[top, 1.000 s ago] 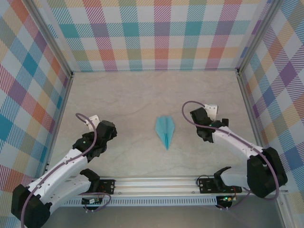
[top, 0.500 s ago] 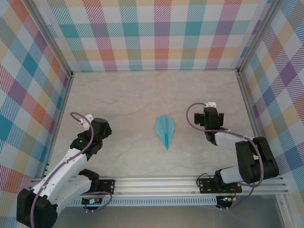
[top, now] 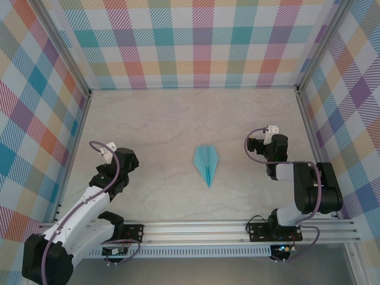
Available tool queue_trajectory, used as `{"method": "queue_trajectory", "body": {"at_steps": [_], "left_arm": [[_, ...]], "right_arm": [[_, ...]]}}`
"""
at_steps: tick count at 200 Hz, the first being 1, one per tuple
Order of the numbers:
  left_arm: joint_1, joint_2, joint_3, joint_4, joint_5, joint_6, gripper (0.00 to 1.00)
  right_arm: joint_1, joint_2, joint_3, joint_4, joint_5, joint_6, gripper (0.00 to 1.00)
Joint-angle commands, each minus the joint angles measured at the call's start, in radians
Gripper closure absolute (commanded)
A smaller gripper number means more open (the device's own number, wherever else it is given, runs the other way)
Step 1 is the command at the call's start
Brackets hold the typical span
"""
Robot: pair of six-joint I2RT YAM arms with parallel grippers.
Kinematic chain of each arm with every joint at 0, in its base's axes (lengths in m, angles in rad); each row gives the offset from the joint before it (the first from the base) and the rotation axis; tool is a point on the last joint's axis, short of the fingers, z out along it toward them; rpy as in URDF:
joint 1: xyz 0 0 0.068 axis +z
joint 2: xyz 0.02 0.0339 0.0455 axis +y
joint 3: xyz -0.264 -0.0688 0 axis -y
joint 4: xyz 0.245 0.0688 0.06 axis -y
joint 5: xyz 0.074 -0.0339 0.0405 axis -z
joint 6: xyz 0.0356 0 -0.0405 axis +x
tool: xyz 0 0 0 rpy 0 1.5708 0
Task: Fold a paper plane with a square sheet of paper (pick it up from the middle)
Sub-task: Reset both arms
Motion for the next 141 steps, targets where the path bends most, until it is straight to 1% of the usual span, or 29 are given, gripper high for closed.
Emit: {"method": "queue_trajectory", "body": {"at_steps": [1,7,10,22,38,46,65,88,100,109,119,131,141], "left_arm": [[0.022,0.030,0.023,0.065,-0.062,0.050,0.00],[0.026,0.048,0.026,0.073,-0.083,0.068,0.00],[0.029,0.055,0.025,0.111,-0.088,0.084,0.00],[0.042,0.106,0.024,0.169,-0.110,0.117,0.00],[0.070,0.181,0.059,0.187,-0.077,0.145,0.00],[0.081,0.220,0.077,0.200,-0.055,0.161,0.00],[0.108,0.295,0.104,0.259,-0.018,0.220,0.00],[0.142,0.336,0.071,0.401,0.046,0.301,0.00],[0.169,0.364,0.037,0.490,0.094,0.329,0.00],[0.187,0.389,0.010,0.558,0.171,0.363,0.00],[0.192,0.414,-0.019,0.641,0.210,0.405,0.00],[0.200,0.448,-0.063,0.777,0.232,0.412,0.00],[0.205,0.460,-0.050,0.780,0.243,0.414,0.00]], "right_arm": [[-0.002,0.003,-0.008,0.085,-0.058,0.032,0.00],[-0.001,0.003,-0.011,0.092,-0.045,0.036,0.00],[-0.002,0.003,-0.011,0.093,-0.037,0.040,0.00],[0.001,0.002,-0.014,0.096,-0.017,0.046,0.00],[0.023,0.002,-0.029,0.126,0.107,0.070,0.00],[0.024,-0.001,-0.032,0.128,0.126,0.077,0.00],[0.023,0.000,-0.032,0.130,0.128,0.077,0.00],[0.026,0.000,-0.034,0.132,0.130,0.076,0.00],[0.026,0.001,-0.034,0.133,0.130,0.076,0.00],[0.025,0.000,-0.034,0.134,0.130,0.076,0.00],[0.026,0.000,-0.034,0.134,0.129,0.076,0.00],[0.026,-0.001,-0.034,0.133,0.128,0.077,0.00],[0.026,0.000,-0.034,0.133,0.128,0.077,0.00]]}}
